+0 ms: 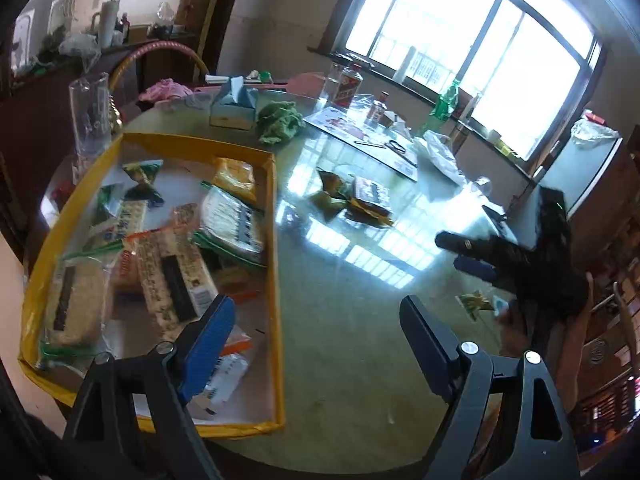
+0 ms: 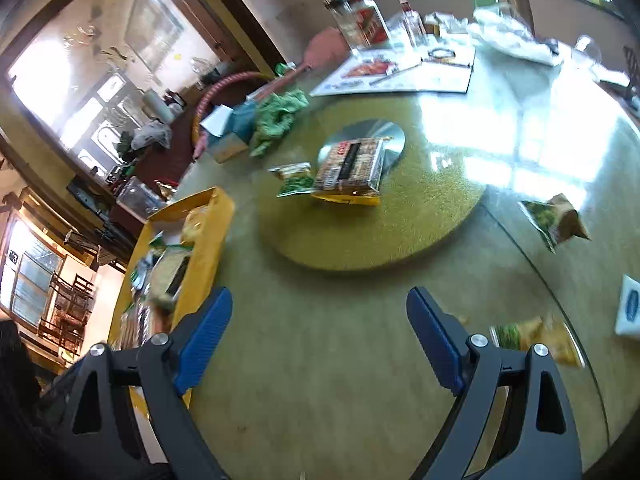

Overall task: Organize snacks
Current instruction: 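Grasp the red-labelled cracker pack with the right gripper while the left grasps a green pea snack bag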

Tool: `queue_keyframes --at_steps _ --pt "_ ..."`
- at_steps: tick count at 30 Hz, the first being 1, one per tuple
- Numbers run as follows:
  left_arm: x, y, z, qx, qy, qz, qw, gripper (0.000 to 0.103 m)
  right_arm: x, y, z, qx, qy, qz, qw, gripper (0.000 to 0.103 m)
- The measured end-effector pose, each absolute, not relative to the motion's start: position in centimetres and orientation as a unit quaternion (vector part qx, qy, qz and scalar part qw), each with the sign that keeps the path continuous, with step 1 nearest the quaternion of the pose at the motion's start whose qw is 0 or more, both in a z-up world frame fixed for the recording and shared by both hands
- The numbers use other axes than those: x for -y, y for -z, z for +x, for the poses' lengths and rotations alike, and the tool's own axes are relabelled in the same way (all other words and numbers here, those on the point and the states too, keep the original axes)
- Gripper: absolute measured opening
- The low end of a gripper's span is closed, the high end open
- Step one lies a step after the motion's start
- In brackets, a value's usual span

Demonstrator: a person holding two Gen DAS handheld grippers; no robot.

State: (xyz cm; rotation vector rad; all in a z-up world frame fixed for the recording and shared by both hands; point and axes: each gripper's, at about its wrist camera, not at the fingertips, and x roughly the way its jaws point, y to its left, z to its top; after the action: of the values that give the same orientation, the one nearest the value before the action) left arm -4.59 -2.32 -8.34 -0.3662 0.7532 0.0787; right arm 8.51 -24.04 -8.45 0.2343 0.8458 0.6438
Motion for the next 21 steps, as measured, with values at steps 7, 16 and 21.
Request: queue_keyframes --at_steps 7,16,21 --pt "1.1 8.3 -4.9 -0.356 -0.057 -0.159 0.919 0.085 20.1 9.3 16.0 -0.445 -0.266 0.103 0.849 0.088" --pt "-1.2 8.8 -4.6 -0.357 -0.048 -0.169 0.917 0.085 15.2 10.6 23.9 -0.457 -0.174 0.051 0.871 0.081" --pt "-1.3 9.1 -4.1 -0.367 -0.038 -0.177 0.913 0.084 12.6 11.3 23.4 -0.43 -0.137 -0.032 0.892 0.079"
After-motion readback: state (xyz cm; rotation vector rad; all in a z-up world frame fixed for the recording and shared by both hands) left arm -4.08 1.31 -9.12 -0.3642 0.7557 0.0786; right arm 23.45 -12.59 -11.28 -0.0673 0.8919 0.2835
